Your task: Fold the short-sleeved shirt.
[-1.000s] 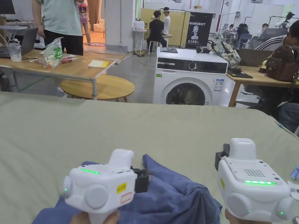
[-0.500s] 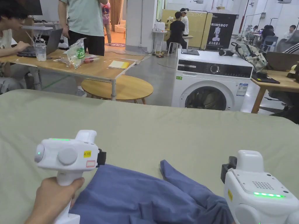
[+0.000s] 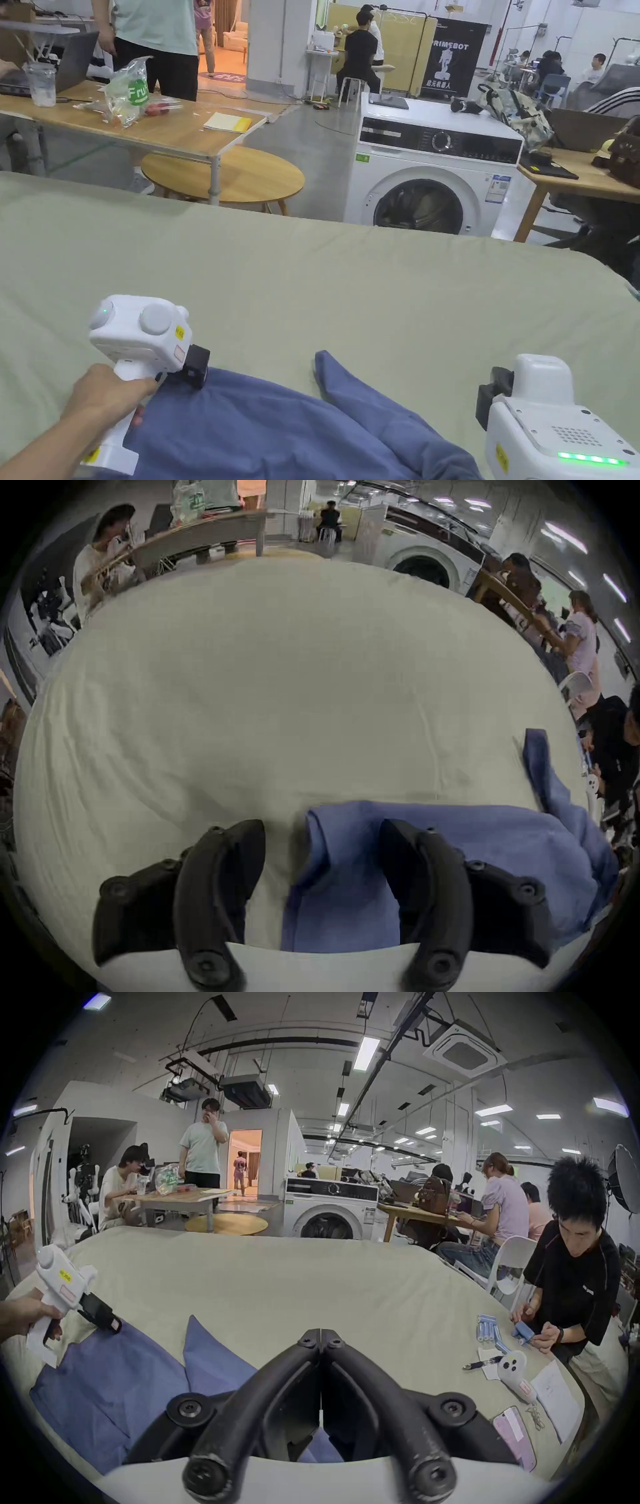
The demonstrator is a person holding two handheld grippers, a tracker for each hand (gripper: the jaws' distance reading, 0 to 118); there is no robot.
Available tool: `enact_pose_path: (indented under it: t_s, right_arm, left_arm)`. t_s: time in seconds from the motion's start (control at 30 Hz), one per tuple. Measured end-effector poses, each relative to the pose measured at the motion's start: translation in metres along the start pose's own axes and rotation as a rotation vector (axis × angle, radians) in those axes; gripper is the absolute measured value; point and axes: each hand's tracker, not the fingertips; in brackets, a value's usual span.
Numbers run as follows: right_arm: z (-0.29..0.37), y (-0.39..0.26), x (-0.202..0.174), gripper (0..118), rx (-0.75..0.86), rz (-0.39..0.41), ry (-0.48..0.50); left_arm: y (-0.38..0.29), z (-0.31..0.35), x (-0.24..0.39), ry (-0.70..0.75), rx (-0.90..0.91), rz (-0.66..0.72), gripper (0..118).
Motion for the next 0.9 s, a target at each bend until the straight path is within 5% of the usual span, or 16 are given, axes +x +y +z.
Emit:
enact_pose_path:
  t_s: [0.07, 0.1, 0.17, 0.37, 0.5, 0.53, 0.77, 0.83, 0.9]
  right_arm:
    - [-0.002, 0.000, 0.007, 0, -0.016, -0.001, -0.009]
    - [-0.005, 0.000, 0.011, 0, -0.028, -0.004, -0.013]
    - [-0.011, 0.003, 0.017, 0, -0.053, -0.015, -0.005]
    - [-0.046, 0.012, 0.026, 3, -0.241, 0.015, 0.098]
    - [-0.081, 0.003, 0.025, 51, -0.399, 0.056, 0.151]
    - [-0.089, -0.004, 0.022, 55, -0.434, 0.058, 0.152]
    - [-0.137, -0.050, 0.010, 55, -0.747, 0.019, 0.255]
    - [-0.128, -0.051, 0.001, 55, -0.646, 0.109, 0.216]
    - [-0.127, -0.050, -0.004, 54, -0.667, 0.109, 0.190]
  left_arm:
    - [0.007, -0.005, 0.001, 0.048, 0.024, -0.043, 64]
    - [0.004, -0.002, 0.004, 0.033, 0.041, -0.089, 51]
    - [-0.002, 0.006, 0.008, -0.024, 0.044, -0.125, 0]
    - [-0.037, 0.044, -0.003, -0.098, 0.144, -0.092, 0]
    - [-0.069, 0.073, -0.013, -0.124, 0.223, -0.021, 0]
    - [-0.075, 0.078, -0.016, -0.127, 0.217, -0.030, 0]
    - [-0.107, 0.090, -0.022, -0.118, 0.227, -0.015, 0]
    - [-0.112, 0.090, -0.021, -0.115, 0.214, -0.014, 0]
    - [-0.113, 0.090, -0.020, -0.112, 0.210, -0.020, 0]
